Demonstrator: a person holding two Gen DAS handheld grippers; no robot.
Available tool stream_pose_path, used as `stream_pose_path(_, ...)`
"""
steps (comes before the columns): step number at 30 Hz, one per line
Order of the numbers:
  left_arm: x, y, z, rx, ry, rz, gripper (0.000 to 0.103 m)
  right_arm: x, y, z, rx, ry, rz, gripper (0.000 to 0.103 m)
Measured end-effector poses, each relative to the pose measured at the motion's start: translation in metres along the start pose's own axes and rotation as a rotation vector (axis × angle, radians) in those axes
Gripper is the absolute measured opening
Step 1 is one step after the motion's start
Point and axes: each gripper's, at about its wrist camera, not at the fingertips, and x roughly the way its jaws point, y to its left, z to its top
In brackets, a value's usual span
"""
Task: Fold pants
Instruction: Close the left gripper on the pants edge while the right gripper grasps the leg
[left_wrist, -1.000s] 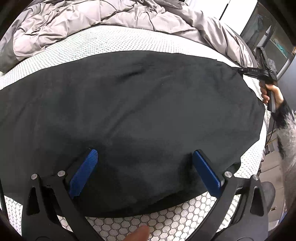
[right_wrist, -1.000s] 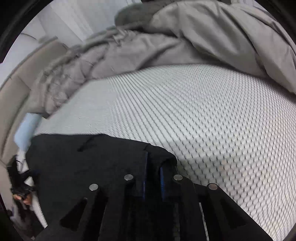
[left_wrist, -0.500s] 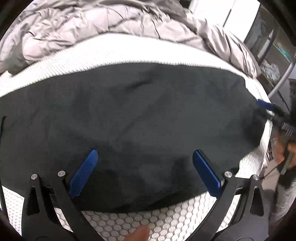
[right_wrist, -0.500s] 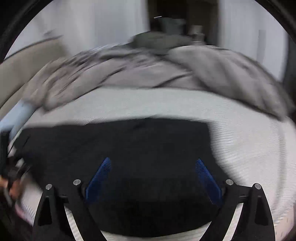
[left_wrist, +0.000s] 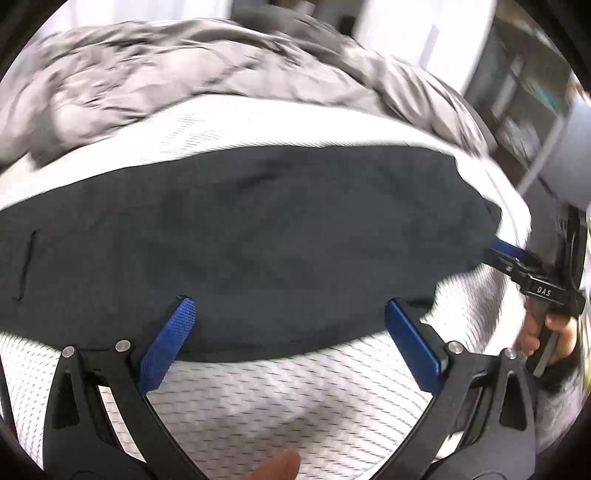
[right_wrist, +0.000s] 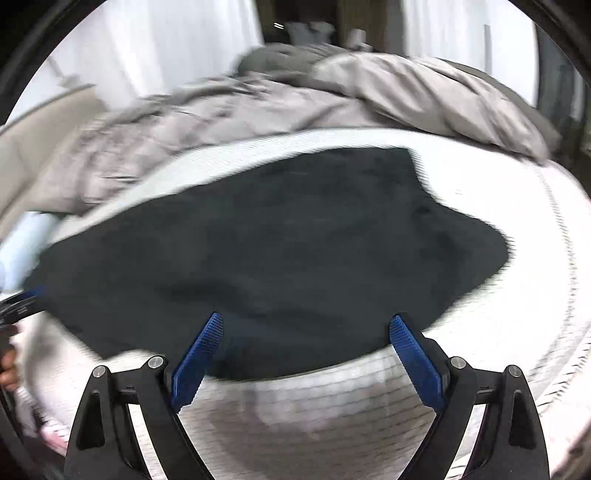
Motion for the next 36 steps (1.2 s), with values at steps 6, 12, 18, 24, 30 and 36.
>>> stream_pose_path(6,0.025,-0.029,-0.004,0.092,0.068,0.021,0.070,0.011,0.026,-0.024,0.062,0.080,0.265,0.093)
stream_pose_path(12,0.047,-0.047,-0.006,0.154,0.082,0.037,0.055,0.019,0.025,-0.024,0.106,0.077,0.313,0.093)
stream_pose_path(18,0.063,-0.076,-0.007,0.265,0.064,0.075,0.047,0.015,0.017,-0.025,0.093,0.075,0.325,0.093)
stream_pose_path(24,0.054,-0.087,-0.002,0.263,-0.013,0.067,0.000,0.013,0.009,-0.024,0.128,0.070,0.353,0.093)
stream_pose_path(30,0.042,-0.092,-0.018,0.328,0.040,0.026,0.001,0.007,-0.003,-0.026,0.174,0.065,0.355,0.093)
stream_pose_path(36,0.049,-0.090,-0.021,0.340,0.077,0.074,0.025,0.003,-0.004,-0.028,0.186,0.065,0.342,0.093)
